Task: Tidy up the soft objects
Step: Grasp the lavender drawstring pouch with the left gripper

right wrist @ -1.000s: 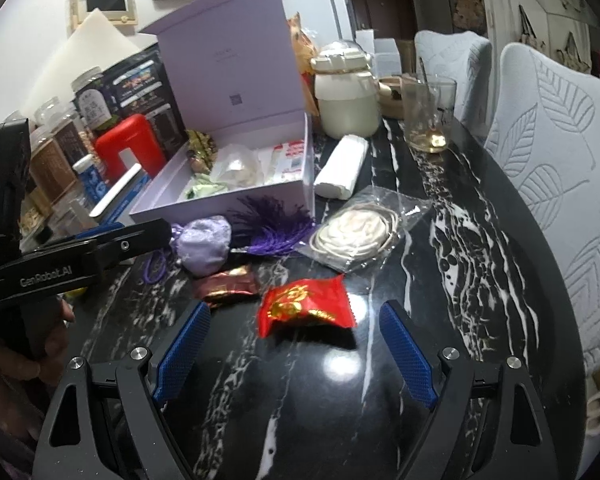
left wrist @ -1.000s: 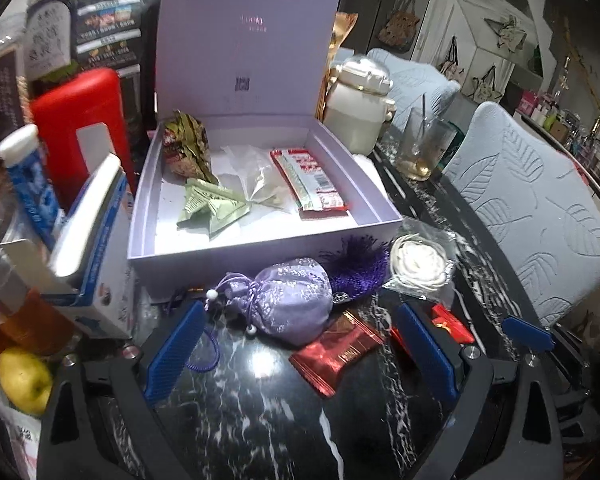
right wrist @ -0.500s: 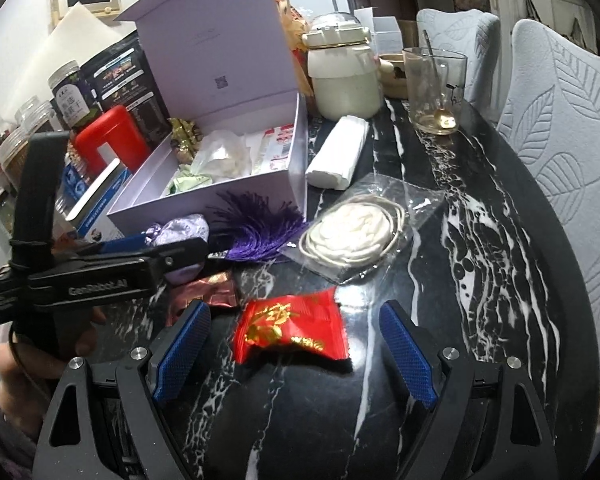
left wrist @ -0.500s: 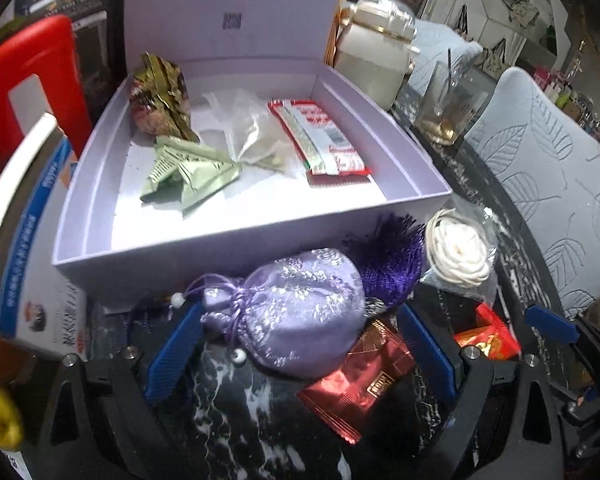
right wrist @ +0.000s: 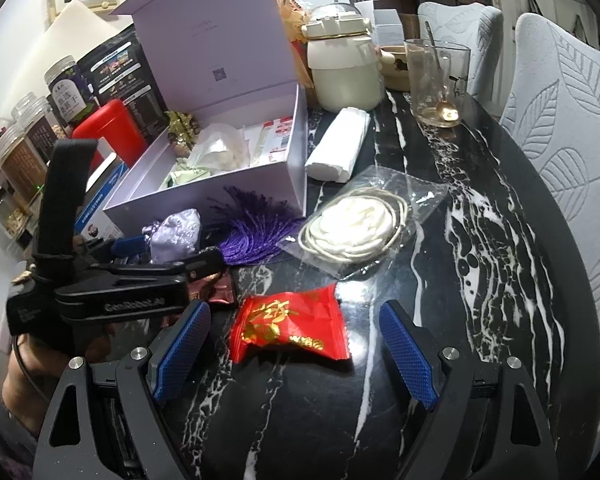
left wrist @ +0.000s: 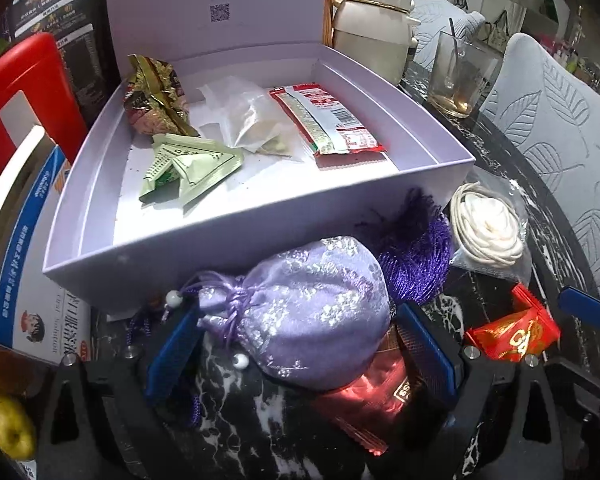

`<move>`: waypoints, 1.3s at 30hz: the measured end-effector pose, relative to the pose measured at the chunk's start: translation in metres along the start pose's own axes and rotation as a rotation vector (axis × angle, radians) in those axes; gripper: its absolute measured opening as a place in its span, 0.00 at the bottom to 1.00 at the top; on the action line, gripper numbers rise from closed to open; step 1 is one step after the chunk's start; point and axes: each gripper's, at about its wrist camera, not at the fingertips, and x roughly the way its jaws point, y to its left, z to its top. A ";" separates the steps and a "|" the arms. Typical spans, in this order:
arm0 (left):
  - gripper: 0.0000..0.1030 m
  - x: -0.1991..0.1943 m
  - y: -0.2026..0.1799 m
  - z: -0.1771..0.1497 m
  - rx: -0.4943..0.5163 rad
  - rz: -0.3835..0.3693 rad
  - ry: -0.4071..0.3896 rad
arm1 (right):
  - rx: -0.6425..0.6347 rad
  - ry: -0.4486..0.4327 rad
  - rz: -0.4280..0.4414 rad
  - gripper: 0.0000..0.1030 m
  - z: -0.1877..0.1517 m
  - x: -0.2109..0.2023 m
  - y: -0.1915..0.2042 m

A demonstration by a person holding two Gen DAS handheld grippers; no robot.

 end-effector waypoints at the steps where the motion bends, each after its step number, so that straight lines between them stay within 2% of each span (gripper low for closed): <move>1: 0.76 -0.002 0.000 -0.001 0.002 0.013 -0.014 | 0.003 0.000 0.000 0.85 -0.001 0.000 0.000; 2: 0.69 -0.004 0.001 -0.002 0.008 0.034 -0.020 | 0.007 0.000 0.001 0.85 -0.001 -0.001 0.000; 6: 0.64 -0.008 0.007 -0.003 -0.029 -0.006 -0.014 | 0.014 -0.005 -0.008 0.85 -0.004 -0.004 -0.003; 8: 0.64 -0.015 0.011 -0.006 -0.055 -0.033 -0.018 | 0.018 -0.003 -0.012 0.85 -0.005 -0.004 -0.003; 11: 0.64 -0.033 0.012 -0.009 -0.041 -0.013 -0.056 | 0.027 -0.007 -0.011 0.85 -0.006 -0.006 -0.003; 17: 0.64 -0.070 0.016 -0.018 -0.058 -0.028 -0.108 | 0.025 -0.011 -0.012 0.85 -0.010 -0.008 0.000; 28: 0.64 -0.119 0.030 -0.041 -0.089 -0.030 -0.162 | 0.009 -0.013 0.019 0.85 -0.016 -0.013 0.015; 34: 0.64 -0.134 0.046 -0.055 -0.139 0.024 -0.189 | -0.031 -0.023 0.051 0.84 -0.015 -0.020 0.035; 39: 0.64 -0.142 0.065 -0.067 -0.181 0.034 -0.193 | -0.053 -0.024 0.142 0.80 -0.014 -0.022 0.058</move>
